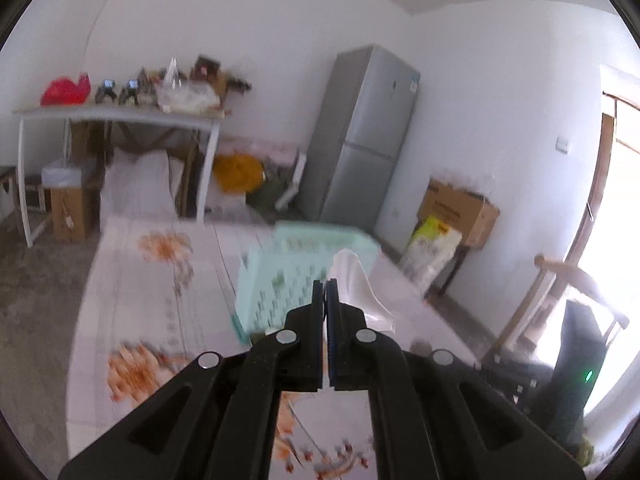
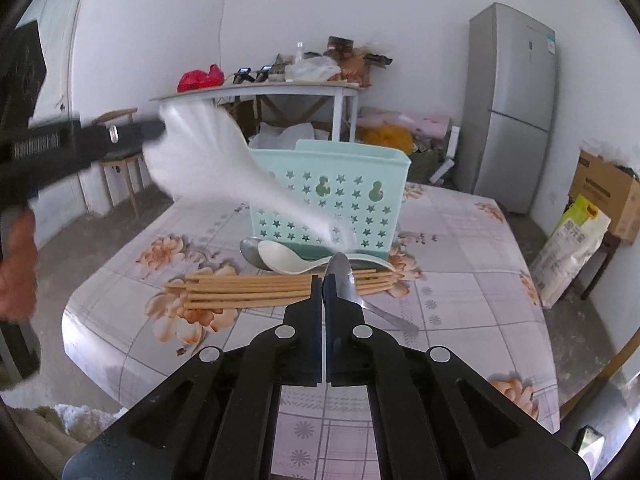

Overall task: Organize utensils
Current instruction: 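Carry the white ceramic spoon into the mint holder with left tool while right tool grasps a metal spoon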

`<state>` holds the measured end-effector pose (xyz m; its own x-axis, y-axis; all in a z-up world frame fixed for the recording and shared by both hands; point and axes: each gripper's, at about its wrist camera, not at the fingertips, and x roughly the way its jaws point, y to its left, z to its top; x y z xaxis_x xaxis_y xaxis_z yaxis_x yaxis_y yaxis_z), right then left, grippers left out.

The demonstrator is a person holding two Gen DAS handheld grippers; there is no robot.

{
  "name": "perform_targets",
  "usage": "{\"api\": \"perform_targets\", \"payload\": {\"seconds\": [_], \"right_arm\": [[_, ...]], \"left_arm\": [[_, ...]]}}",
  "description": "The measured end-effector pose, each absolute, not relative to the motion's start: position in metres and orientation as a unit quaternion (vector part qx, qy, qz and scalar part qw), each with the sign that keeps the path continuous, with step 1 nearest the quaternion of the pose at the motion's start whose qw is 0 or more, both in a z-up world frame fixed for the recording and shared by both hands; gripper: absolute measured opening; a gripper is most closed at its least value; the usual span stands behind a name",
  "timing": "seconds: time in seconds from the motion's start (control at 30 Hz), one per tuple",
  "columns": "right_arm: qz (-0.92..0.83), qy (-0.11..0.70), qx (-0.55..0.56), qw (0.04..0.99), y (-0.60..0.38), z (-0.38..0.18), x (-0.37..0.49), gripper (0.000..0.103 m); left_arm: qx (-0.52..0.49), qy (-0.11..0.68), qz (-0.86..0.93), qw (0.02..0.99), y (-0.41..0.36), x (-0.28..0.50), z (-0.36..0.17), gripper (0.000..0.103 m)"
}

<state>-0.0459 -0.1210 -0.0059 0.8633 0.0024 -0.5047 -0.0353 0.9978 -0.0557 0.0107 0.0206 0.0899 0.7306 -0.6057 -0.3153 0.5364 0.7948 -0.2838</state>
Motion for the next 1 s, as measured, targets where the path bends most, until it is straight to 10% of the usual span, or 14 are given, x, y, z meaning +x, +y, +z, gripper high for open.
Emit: {"api": "perform_targets", "payload": {"seconds": [0.4, 1.0], "right_arm": [[0.009, 0.256, -0.029, 0.966, -0.122, -0.006, -0.051, 0.000], [0.001, 0.250, -0.036, 0.967, -0.126, -0.007, -0.053, 0.000]], "left_arm": [[-0.003, 0.101, -0.214, 0.972, 0.032, 0.035, 0.151, 0.001], [0.152, 0.187, -0.180, 0.954, -0.043, 0.100, 0.125, 0.001]]}}
